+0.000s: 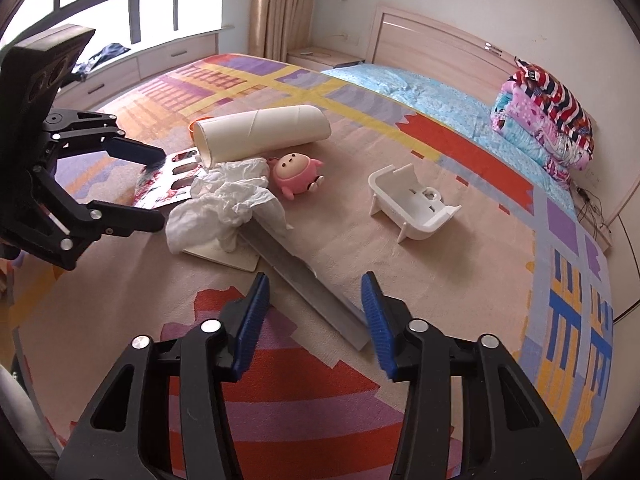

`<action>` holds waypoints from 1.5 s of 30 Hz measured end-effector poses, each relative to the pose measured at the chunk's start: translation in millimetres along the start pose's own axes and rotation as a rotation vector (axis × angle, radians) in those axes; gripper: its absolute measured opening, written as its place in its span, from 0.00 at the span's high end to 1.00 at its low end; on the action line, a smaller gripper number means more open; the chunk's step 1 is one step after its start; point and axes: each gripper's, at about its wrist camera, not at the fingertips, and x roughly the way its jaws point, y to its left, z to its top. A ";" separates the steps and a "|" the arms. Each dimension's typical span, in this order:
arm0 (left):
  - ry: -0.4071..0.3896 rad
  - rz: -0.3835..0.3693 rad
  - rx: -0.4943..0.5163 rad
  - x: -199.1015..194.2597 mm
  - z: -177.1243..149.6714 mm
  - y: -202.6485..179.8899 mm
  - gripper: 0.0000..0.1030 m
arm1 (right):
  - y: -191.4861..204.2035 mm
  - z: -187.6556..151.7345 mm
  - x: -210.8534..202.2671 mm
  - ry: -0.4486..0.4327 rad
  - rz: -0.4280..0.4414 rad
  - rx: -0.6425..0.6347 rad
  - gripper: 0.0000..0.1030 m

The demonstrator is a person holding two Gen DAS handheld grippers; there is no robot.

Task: Collect trash
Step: 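Grasp the blister pack with the left tool while right tool grasps the grey strip, then carry both items over the bin and open both tools to drop them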

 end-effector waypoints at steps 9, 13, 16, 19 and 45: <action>-0.009 0.029 -0.030 -11.5 -9.3 -2.6 0.45 | 5.1 -8.7 -13.4 0.039 0.011 0.024 0.91; -0.021 0.026 -0.028 -24.7 -13.2 -8.3 0.45 | 9.7 -15.4 -24.6 0.042 0.033 0.045 0.91; -0.031 0.025 -0.026 -34.5 -15.9 -12.7 0.45 | 14.2 -19.3 -32.5 0.043 0.035 0.051 0.92; -0.042 0.025 -0.027 -45.0 -19.0 -16.1 0.45 | 18.9 -22.4 -39.7 0.052 0.023 0.053 0.91; -0.138 0.032 -0.019 -143.1 -82.4 -61.2 0.45 | 90.5 -63.8 -135.2 -0.094 0.046 0.084 0.91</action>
